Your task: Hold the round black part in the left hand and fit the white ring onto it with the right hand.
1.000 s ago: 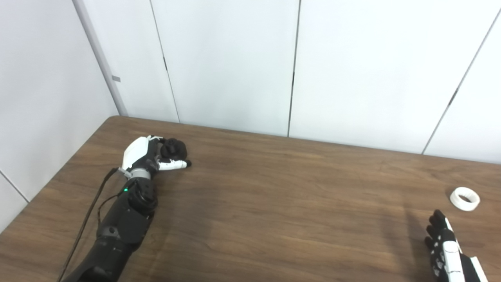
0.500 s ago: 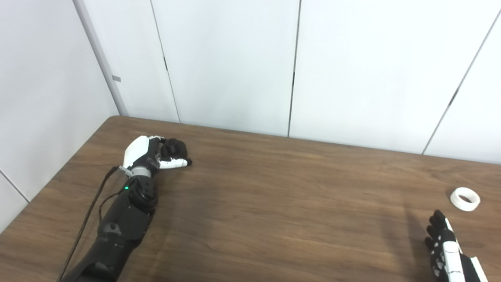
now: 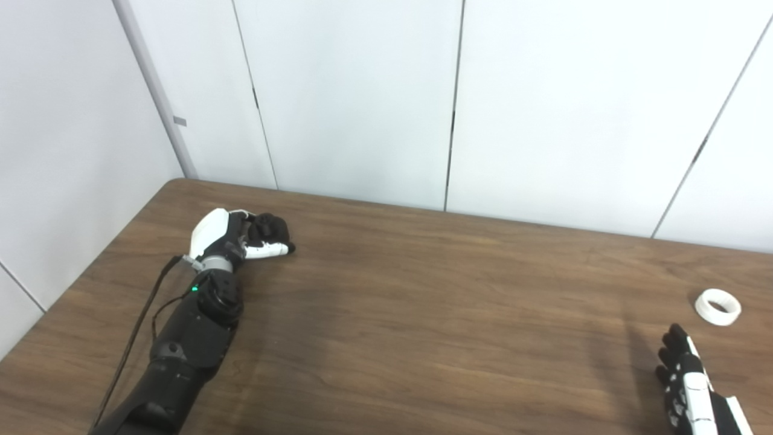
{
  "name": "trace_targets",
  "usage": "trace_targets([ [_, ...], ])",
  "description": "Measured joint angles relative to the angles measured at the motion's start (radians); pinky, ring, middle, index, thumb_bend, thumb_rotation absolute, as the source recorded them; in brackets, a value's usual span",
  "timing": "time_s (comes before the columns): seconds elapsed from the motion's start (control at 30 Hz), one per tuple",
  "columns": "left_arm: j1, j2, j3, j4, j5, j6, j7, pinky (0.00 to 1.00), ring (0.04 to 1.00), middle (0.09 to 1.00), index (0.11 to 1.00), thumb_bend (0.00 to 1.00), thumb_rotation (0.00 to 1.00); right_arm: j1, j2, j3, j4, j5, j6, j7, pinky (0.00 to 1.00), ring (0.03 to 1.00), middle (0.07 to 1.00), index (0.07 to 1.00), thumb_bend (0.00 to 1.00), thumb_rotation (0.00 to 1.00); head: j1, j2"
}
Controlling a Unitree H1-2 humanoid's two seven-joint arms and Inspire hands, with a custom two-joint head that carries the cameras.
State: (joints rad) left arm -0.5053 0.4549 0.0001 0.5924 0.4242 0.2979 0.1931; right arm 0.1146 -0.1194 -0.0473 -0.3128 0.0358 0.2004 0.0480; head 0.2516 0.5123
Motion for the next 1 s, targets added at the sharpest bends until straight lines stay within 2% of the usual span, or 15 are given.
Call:
trace_targets([
  [0.07,0.000,-0.002,0.011,0.000,-0.009,-0.001,0.004,0.98,0.929,0.823,0.497,0.56,0.07,0.000,0.000,0.000,0.000,0.001,0.000,0.000,1.00,1.000,1.000,1.000,0.36,1.00,0.002,0.002],
  [0.13,0.001,-0.004,0.016,0.000,-0.023,-0.001,0.010,0.94,0.899,0.789,0.485,0.53,0.05,0.000,0.000,0.000,0.000,0.002,-0.001,0.000,1.00,1.000,1.000,1.000,0.36,1.00,0.000,0.002],
  [0.23,0.001,-0.005,0.019,-0.007,-0.024,-0.001,0.030,0.90,0.886,0.771,0.484,0.52,0.05,0.000,-0.002,-0.002,0.000,0.011,-0.001,0.001,1.00,1.000,1.000,1.000,0.35,1.00,0.000,0.002],
  [0.3,0.002,-0.005,0.019,-0.010,-0.028,-0.001,0.031,0.92,0.895,0.768,0.484,0.52,0.05,0.001,-0.003,-0.004,0.000,0.019,-0.001,0.004,1.00,1.000,1.000,1.000,0.35,1.00,0.002,0.005],
  [0.7,0.030,0.007,0.016,-0.052,-0.026,-0.001,0.029,0.85,0.864,0.750,0.483,0.52,0.04,0.002,-0.006,-0.006,0.000,0.032,0.000,0.008,1.00,1.000,1.000,1.000,0.37,1.00,0.005,0.006],
  [0.9,0.092,0.008,-0.008,-0.157,-0.017,-0.002,0.019,0.86,0.880,0.750,0.485,0.52,0.05,0.002,-0.005,-0.005,0.000,0.029,-0.001,0.007,1.00,1.000,1.000,1.000,0.38,1.00,-0.009,0.011],
  [1.0,0.137,0.009,-0.033,-0.258,0.012,0.001,0.002,0.86,0.887,0.755,0.484,0.52,0.05,0.002,-0.004,-0.005,0.000,0.022,-0.001,0.005,1.00,1.000,1.000,1.000,0.39,1.00,-0.012,0.009],
])
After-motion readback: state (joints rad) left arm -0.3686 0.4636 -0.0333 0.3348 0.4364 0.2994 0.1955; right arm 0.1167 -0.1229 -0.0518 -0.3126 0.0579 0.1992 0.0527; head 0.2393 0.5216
